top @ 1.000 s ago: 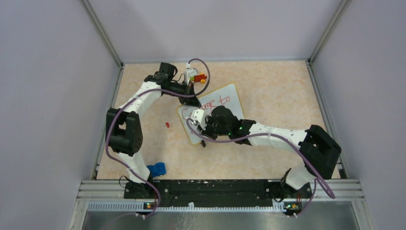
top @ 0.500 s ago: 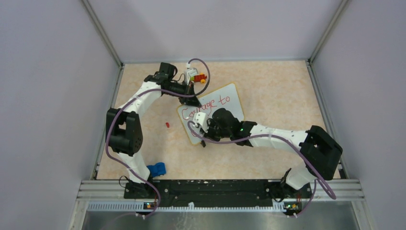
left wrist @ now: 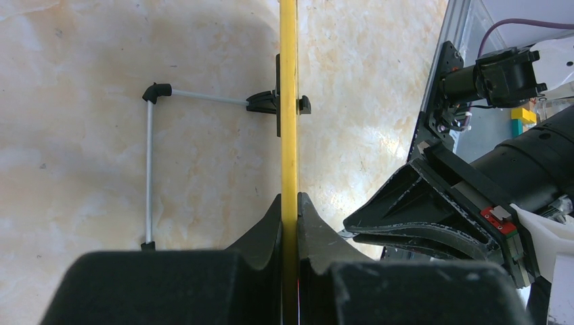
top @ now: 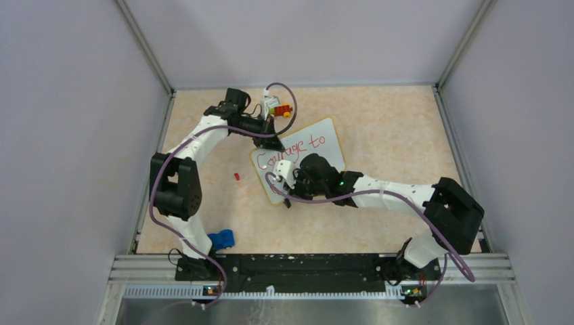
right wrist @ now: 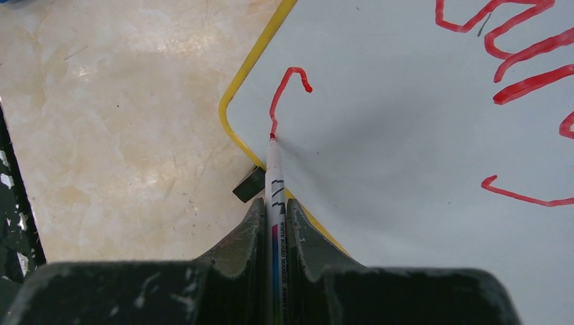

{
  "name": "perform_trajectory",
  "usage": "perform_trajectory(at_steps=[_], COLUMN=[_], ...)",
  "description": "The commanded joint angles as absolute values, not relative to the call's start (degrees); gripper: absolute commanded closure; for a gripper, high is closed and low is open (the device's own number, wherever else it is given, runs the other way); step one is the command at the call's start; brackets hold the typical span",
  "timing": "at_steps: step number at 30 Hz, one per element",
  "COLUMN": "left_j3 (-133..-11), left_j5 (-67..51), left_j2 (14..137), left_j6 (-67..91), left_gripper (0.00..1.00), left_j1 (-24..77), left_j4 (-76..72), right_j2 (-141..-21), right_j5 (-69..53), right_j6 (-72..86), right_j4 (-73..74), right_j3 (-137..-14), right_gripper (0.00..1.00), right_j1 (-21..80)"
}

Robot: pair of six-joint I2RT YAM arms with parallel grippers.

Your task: Write a sentence on the whiteboard

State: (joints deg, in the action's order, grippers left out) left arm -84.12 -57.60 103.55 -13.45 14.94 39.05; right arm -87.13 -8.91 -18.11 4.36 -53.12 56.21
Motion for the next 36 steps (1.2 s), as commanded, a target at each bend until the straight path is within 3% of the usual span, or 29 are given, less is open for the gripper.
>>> perform_trajectory(at_steps=[1, 12, 23, 36], left_j3=[-83.24, -83.14, -82.95, -83.19], left_j5=[-55.99, -55.91, -56.07, -56.07], left_j2=[105.37, 105.16, 104.91, 105.02], left_j6=[-15.63, -15.64, -15.71, -15.47], left_gripper=[1.00, 1.00, 1.00, 1.00], left_j1=[16.44, 16.44, 16.44, 16.40], left_j4=[43.77, 43.77, 43.94, 43.96], right_j2=[-88.02, -89.75, -84.20, -85.36], right_j5=[-9.46, -9.41, -15.75, -11.70], right_j6=[-18.98, -18.38, -14.49, -14.24], right_j4=[3.78, 2.82, 3.28, 2.43], right_j3=[-54.39, -57.07, -56.60, -56.74], right_gripper=[1.00, 1.00, 1.00, 1.00], right_j1=[57.41, 58.54, 55.86, 53.70])
